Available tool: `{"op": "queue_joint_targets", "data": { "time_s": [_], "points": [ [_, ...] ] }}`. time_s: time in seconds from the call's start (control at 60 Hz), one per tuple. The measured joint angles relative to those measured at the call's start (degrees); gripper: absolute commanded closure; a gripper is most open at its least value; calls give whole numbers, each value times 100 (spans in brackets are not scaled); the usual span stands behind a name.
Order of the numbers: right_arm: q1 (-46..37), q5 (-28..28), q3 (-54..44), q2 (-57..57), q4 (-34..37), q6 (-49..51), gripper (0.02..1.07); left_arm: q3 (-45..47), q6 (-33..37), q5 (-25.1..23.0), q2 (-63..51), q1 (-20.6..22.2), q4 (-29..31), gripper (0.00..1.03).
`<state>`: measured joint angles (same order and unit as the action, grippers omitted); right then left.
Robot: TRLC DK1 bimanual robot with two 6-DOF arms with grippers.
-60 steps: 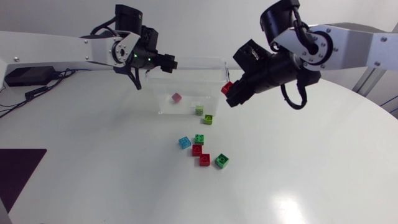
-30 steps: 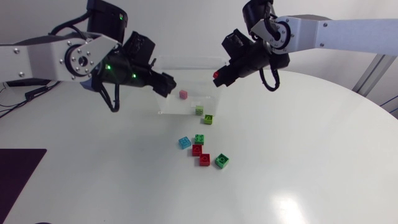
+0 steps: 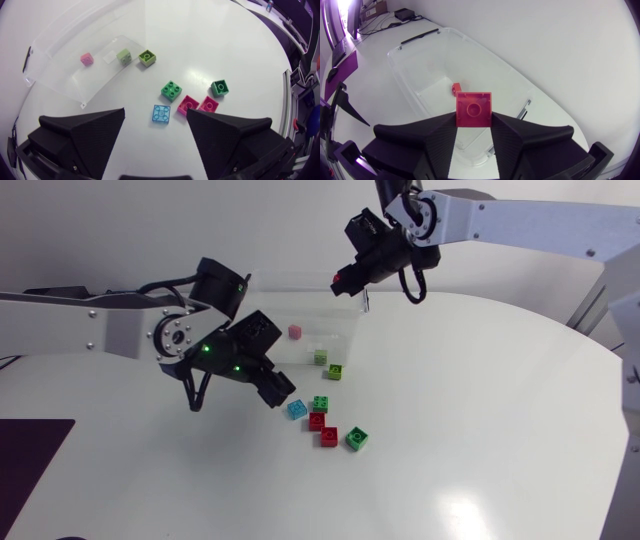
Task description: Place the duplo bricks in the container
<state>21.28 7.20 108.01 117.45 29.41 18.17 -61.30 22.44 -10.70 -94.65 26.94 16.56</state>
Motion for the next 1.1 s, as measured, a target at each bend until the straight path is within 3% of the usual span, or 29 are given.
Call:
{"op": "queue_joint_targets", "data": {
  "time_s": [0.05, 0.083, 0.417, 0.833, 1.1],
  "points": [
    [-2, 2, 238, 181, 105, 0, 10, -2, 74, -2, -136, 0, 26, 17],
    [-2, -2, 352, 282, 170, -2, 7, -2, 125, -2, -223, 0, 48, 17],
    [-2, 0, 210, 90, 299, -20, 7, -149, 470, -109, -1047, 0, 271, 17],
    [68, 153, -2798, -2524, -125, -17, 7, -758, 717, -199, -1878, 63, 289, 18],
    [317, 170, -4837, -3353, -393, 2, 7, -1104, 848, -249, -2218, 63, 291, 47]
  ]
}}
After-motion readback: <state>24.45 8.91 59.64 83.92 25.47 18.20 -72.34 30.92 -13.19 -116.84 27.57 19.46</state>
